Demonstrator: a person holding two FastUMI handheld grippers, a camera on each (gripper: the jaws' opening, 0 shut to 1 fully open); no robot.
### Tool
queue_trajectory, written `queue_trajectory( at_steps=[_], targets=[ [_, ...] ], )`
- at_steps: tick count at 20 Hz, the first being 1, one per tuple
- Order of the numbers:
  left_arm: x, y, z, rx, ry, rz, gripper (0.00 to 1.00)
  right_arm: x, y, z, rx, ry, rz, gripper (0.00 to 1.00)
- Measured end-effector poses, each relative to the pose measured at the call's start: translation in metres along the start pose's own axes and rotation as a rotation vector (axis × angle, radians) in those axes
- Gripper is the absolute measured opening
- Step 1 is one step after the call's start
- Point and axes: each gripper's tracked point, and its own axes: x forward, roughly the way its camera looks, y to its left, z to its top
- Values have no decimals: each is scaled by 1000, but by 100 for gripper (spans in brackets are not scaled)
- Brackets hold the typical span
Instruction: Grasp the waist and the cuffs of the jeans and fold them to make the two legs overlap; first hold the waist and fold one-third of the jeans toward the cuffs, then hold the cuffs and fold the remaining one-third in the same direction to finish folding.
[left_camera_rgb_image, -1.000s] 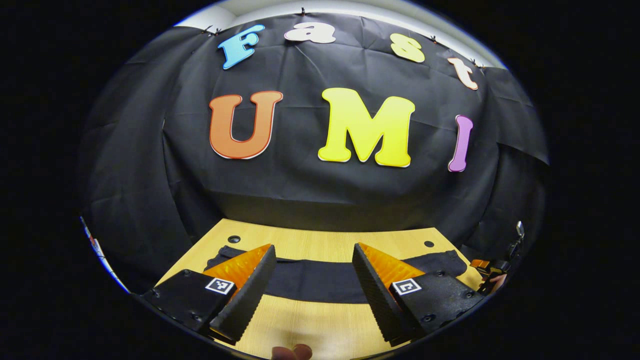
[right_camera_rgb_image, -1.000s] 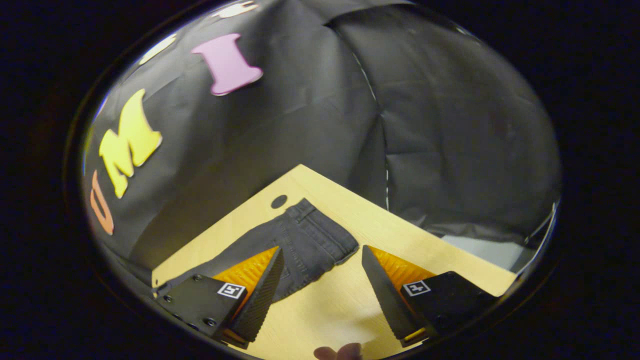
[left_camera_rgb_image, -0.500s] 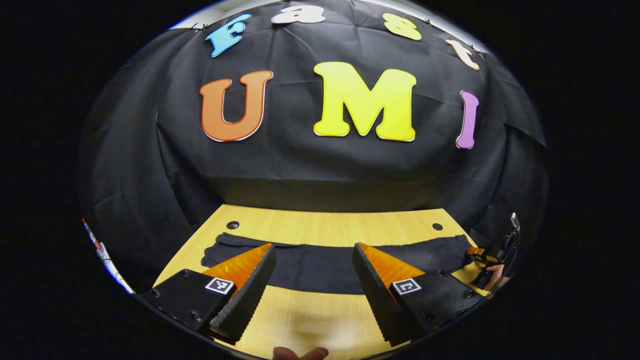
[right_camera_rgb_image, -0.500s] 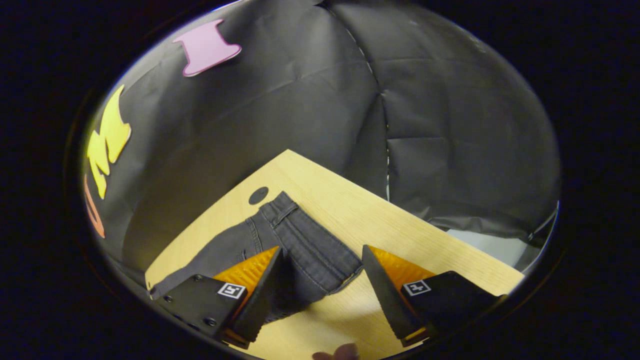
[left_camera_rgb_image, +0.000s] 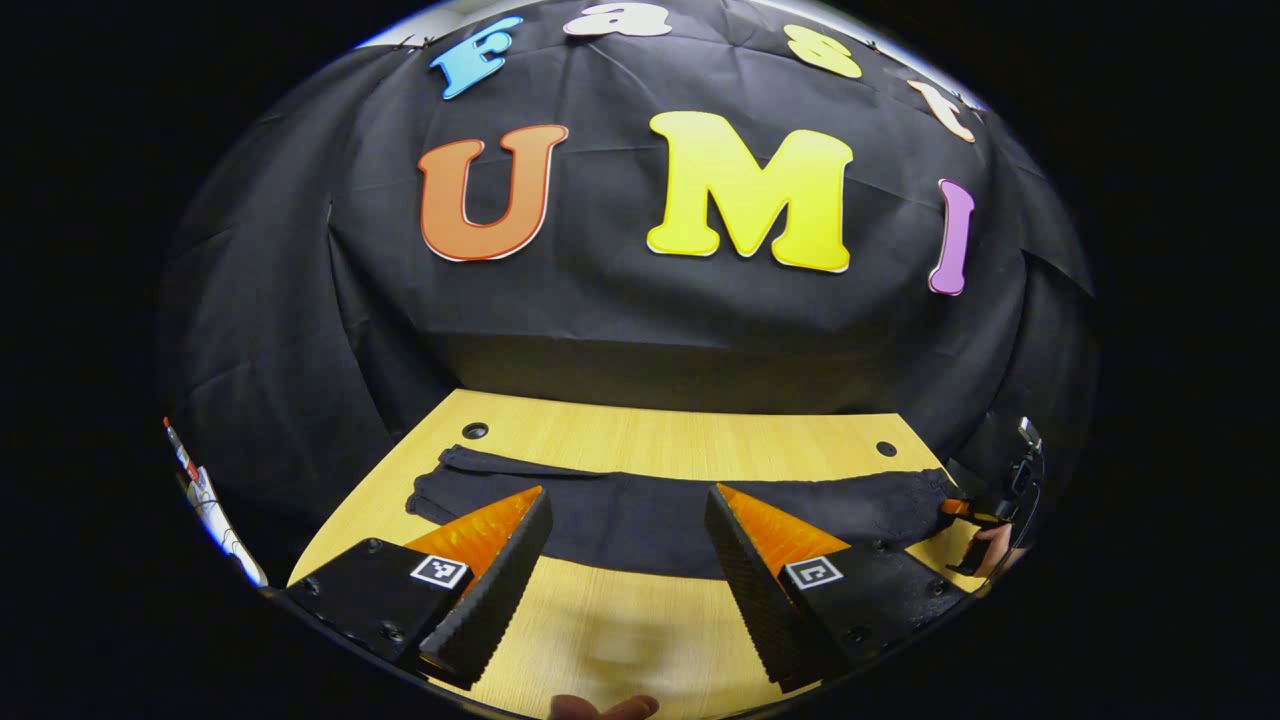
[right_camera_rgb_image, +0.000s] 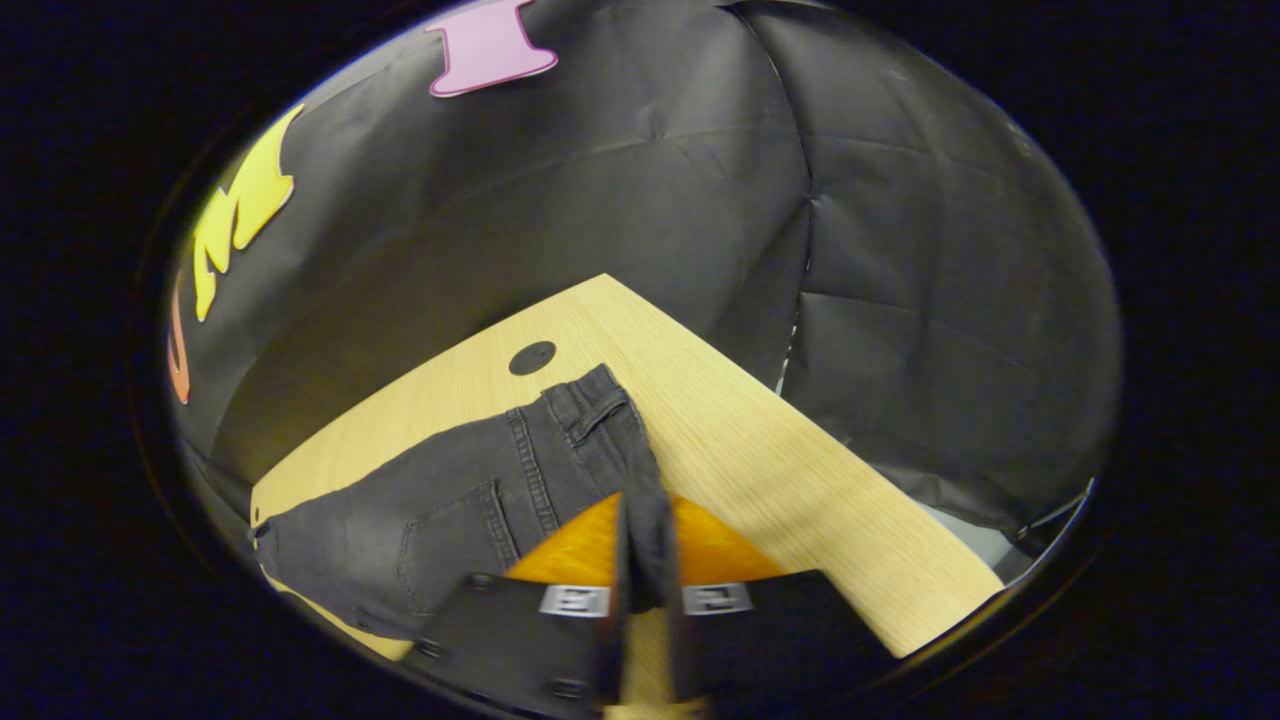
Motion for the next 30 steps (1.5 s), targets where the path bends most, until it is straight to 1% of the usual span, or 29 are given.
queue_trajectory(
  at_steps=[1, 3, 4, 5, 6, 7, 8, 9, 10, 11, 13, 15, 17, 18, 19, 20, 21, 22, 23, 26, 28, 29, 30],
  targets=[
    [-1, 5, 0, -11, -2, 6, 99, -3, 0, -1, -6, 12, -8, 9],
    [-4, 16, 0, -35, -11, 15, 99, -11, 8, 6, 3, 19, -12, 2],
    [-7, 20, 1, -46, -19, 20, 99, -21, 13, 11, 10, 13, -4, 5],
    [-9, 25, 2, -53, -28, 25, 99, -32, 20, 19, 15, 4, 8, 2],
    [-12, 32, 3, -60, -40, 31, 99, -43, 29, 27, 19, -9, 21, 2],
    [-15, 39, 4, -65, -53, 37, 99, -54, 41, 36, 11, -21, 33, 5],
    [-18, 48, 4, -65, -65, 47, 99, -69, 55, 45, -10, -36, 44, 1],
    [-20, 57, 5, -65, -75, 60, 99, -83, 71, 55, -36, -56, 60, 1],
    [-23, 66, 4, -72, -86, 68, 99, -99, 91, 64, -64, -78, 78, 0],
    [-26, 74, 5, -87, -95, 73, 99, -113, 112, 71, -87, -97, 95, 1],
    [-32, 93, 3, -131, -105, 92, 99, -146, 165, 81, -122, -133, 148, 1],
    [-38, 114, -1, -175, -113, 113, 99, -174, 228, 85, -155, -165, 210, 1],
    [-49, 139, -2, -185, -131, 142, 99, -199, 296, 72, -184, -178, 284, 1],
    [-53, 154, -4, -181, -135, 162, 99, -208, 331, 60, -199, -177, 319, 5],
    [-59, 172, -5, -176, -140, 185, 99, -216, 368, 43, -221, -174, 357, 1],
    [-65, 187, -5, -177, -147, 206, 99, -214, 397, 23, -250, -171, 381, 0],
    [-72, 202, -5, -181, -154, 228, 99, -214, 424, 0, -288, -166, 401, 1],
    [-80, 216, -6, -186, -158, 249, 99, -209, 451, -25, -328, -151, 418, 0],
    [-86, 228, -10, -193, -159, 268, 99, -200, 471, -52, -367, -131, 425, 1],
    [-104, 258, -18, -208, -146, 316, 99, -167, 513, -147, -487, -46, 423, 0],
    [-115, 272, -24, -215, -147, 343, 99, -130, 526, -204, -604, 27, 403, 1],
    [-119, 279, -27, -220, -143, 358, 99, -114, 527, -229, -665, 60, 388, 1],
    [-124, 286, -31, -226, -137, 368, 99, -103, 526, -243, -704, 87, 374, 0]
  ],
)
